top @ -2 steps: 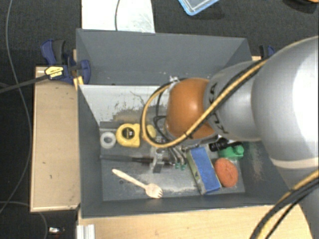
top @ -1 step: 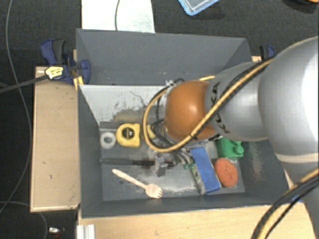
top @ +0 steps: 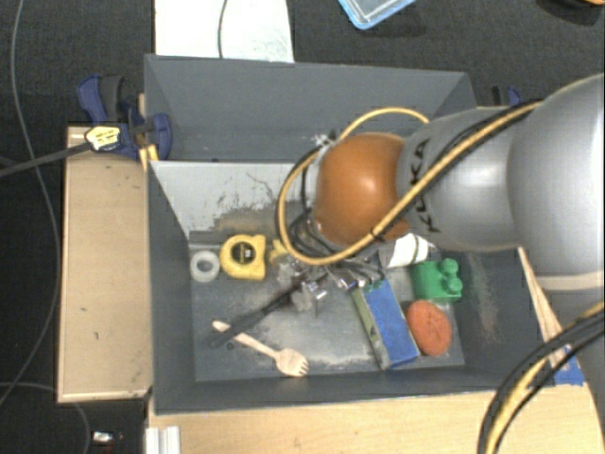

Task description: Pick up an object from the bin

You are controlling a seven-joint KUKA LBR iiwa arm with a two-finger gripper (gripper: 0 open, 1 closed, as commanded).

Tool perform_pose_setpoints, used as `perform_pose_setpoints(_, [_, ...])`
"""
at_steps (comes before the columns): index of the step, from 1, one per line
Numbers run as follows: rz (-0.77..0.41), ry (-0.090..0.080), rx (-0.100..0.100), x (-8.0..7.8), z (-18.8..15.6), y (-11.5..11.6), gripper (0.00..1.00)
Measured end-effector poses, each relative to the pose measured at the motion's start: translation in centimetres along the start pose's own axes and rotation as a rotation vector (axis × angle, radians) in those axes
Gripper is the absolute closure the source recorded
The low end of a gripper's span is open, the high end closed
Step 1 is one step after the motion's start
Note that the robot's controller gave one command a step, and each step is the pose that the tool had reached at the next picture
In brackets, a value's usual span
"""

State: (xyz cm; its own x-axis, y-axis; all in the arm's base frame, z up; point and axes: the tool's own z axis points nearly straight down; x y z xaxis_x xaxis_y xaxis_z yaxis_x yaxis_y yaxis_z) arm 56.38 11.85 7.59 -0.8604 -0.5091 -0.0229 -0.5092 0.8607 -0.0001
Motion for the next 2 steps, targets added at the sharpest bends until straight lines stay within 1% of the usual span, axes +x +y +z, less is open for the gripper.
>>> perform_pose_setpoints(1, [0.094, 0.01, -0.002, 2.2, -6.0, 0.3, 1.0])
perform_pose_setpoints(2, [0.127, 0.009, -0.001, 1.9, -11.5, -0.1, 1.0])
